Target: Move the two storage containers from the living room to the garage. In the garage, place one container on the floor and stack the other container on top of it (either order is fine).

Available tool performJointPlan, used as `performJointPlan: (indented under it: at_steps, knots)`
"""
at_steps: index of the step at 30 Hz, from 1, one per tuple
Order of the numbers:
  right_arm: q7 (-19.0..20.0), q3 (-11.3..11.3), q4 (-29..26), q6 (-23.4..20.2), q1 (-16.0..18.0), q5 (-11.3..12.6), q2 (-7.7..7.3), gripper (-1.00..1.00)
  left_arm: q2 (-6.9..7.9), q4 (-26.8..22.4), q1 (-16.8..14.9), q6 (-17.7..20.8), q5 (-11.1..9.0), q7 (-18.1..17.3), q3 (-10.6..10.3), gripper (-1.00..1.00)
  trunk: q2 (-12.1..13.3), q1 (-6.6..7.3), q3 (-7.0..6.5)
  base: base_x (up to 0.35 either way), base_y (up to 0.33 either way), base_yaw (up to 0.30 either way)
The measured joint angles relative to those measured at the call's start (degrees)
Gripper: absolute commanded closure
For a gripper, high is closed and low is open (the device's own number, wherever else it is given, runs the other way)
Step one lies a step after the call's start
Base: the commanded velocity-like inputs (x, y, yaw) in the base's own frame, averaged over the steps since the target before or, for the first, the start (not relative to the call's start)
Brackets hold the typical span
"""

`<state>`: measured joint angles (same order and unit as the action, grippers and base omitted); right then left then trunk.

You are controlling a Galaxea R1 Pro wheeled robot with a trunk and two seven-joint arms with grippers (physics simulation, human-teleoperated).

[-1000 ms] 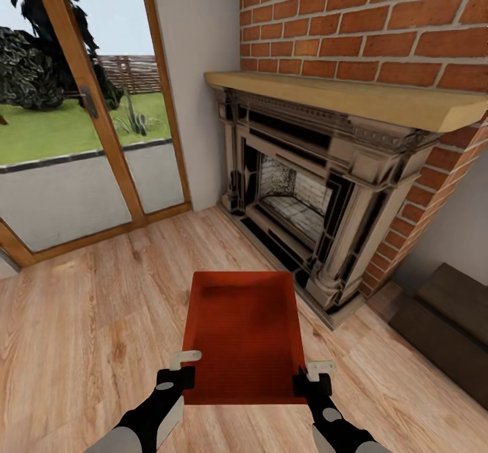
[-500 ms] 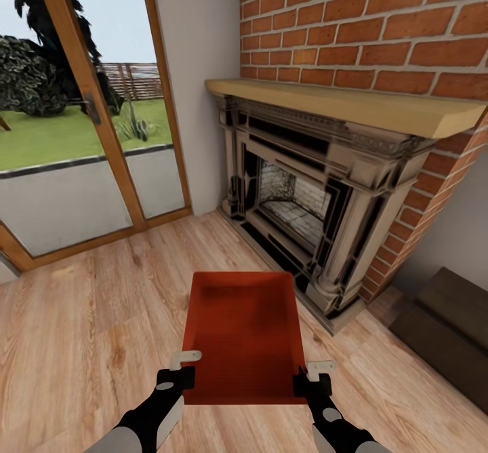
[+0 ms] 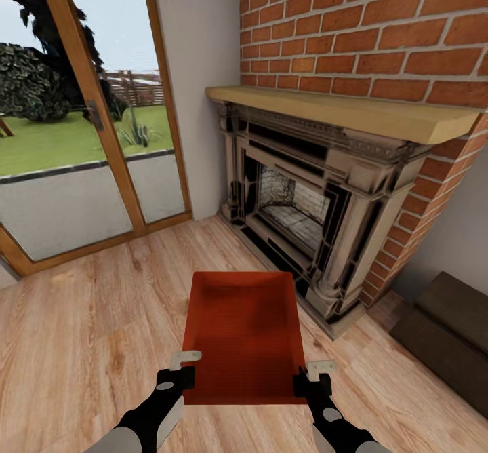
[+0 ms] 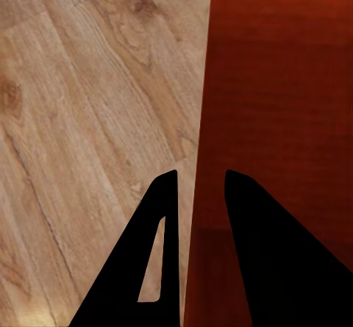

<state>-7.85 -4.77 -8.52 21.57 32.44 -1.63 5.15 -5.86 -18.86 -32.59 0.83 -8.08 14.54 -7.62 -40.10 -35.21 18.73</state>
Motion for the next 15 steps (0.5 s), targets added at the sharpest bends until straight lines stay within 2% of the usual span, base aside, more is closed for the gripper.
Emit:
performJointPlan:
  at_steps: [15]
  knots:
    - [0.01,0.02,-0.01,0.0,0.0,-0.04,-0.01,1.0,-0.01,0.01,0.0,-0.03,-0.02,0.01,0.0,1.0,0.0,0.0,-1.36,0.0,0.0,0.0]
